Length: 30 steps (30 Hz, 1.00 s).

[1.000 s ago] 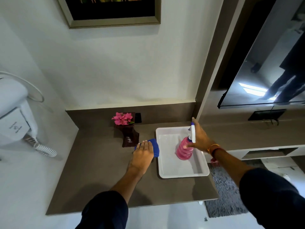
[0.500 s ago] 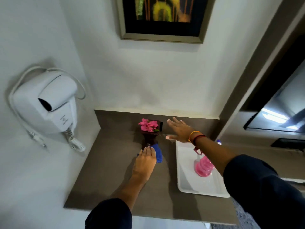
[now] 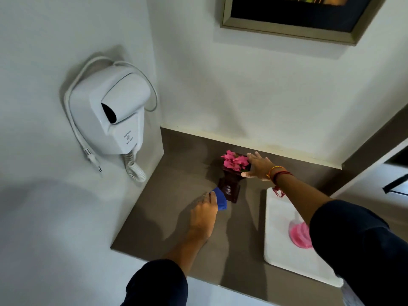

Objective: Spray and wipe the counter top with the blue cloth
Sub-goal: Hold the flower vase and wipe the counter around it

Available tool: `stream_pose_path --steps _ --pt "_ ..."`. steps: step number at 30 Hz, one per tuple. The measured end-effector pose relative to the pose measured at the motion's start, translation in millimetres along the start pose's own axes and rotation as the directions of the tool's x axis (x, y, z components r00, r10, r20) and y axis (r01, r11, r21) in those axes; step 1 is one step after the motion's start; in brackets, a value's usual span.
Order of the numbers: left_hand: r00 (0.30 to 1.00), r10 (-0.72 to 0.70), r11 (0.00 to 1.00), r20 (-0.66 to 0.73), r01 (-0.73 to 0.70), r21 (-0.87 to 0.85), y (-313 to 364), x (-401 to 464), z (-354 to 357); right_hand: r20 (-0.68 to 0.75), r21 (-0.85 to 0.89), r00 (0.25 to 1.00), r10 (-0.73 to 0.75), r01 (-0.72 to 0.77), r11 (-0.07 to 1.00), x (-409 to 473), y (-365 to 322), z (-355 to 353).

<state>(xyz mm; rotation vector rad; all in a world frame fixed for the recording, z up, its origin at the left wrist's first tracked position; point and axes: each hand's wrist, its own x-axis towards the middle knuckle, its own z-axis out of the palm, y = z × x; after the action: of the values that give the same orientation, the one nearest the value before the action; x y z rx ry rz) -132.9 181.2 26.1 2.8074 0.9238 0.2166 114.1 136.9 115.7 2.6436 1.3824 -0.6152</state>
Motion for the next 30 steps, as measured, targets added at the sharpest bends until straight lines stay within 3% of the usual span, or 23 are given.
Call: stream_pose_path --steps 2,3,4,5,6,7,8,9,11,14,17,19,23,27,30 --pt "0.975 -0.221 0.924 -0.002 0.208 -0.321 4.9 9.0 2.4 -0.031 0.032 0.999 0.031 -0.030 0.999 -1.1 1.0 2.9" --pt "0.931 -0.361 0.779 0.053 0.333 -0.531 7.1 15.2 3.0 -0.048 0.061 0.997 0.053 -0.051 0.997 -2.2 1.0 5.6" --pt "0.854 -0.491 0.526 0.173 0.448 -0.723 9.3 22.3 4.9 -0.061 0.090 0.995 0.073 -0.068 0.994 -2.5 0.9 8.8" --pt "0.761 -0.556 0.196 0.335 0.511 -0.837 11.8 28.2 5.6 -0.065 0.115 0.994 0.088 -0.080 0.990 -2.6 0.7 12.3" --pt "0.681 -0.544 -0.113 0.490 0.519 -0.847 15.0 32.2 4.8 -0.063 0.134 0.993 0.098 -0.089 0.987 -2.8 0.7 14.7" --pt "0.643 -0.487 -0.328 0.591 0.492 -0.806 17.5 36.5 5.6 -0.059 0.147 0.993 0.107 -0.097 0.984 -1.9 0.8 16.0" --pt "0.637 -0.439 -0.428 0.634 0.472 -0.770 19.4 41.6 8.3 -0.058 0.152 0.992 0.113 -0.103 0.983 -0.7 1.2 16.3" --pt "0.640 -0.430 -0.437 0.637 0.470 -0.767 20.2 47.3 10.4 -0.060 0.152 0.991 0.117 -0.107 0.983 1.1 1.2 15.9" --pt "0.634 -0.539 -0.284 0.555 0.484 -0.828 21.3 59.3 10.6 -0.065 0.151 0.991 0.120 -0.109 0.983 4.2 -1.1 13.8" --pt "0.640 -0.696 0.087 0.325 0.525 -0.846 23.9 71.6 7.2 -0.069 0.168 0.989 0.132 -0.119 0.979 5.3 -5.0 13.5" --pt "0.745 -0.659 0.368 0.106 0.442 -0.818 44.0 76.4 5.0 -0.061 0.188 0.989 0.135 -0.121 0.975 3.7 -5.7 13.5" --pt "0.809 -0.586 0.458 0.041 0.372 -0.807 71.9 78.7 9.2 -0.066 0.194 0.990 0.122 -0.107 0.975 3.1 -5.2 12.7" --pt "0.814 -0.580 0.543 0.047 0.429 -0.722 114.1 85.6 34.1 -0.076 0.168 0.991 0.106 -0.092 0.982 6.2 -4.7 13.5" --pt "0.877 -0.479 0.768 0.035 0.438 -0.468 122.3 76.9 60.4 -0.079 0.152 0.992 0.096 -0.083 0.985 9.8 -2.6 15.1" --pt "0.914 -0.399 0.858 0.075 0.401 -0.322 118.9 73.7 76.7 -0.088 0.143 0.993 0.084 -0.071 0.987 11.7 0.4 18.9"
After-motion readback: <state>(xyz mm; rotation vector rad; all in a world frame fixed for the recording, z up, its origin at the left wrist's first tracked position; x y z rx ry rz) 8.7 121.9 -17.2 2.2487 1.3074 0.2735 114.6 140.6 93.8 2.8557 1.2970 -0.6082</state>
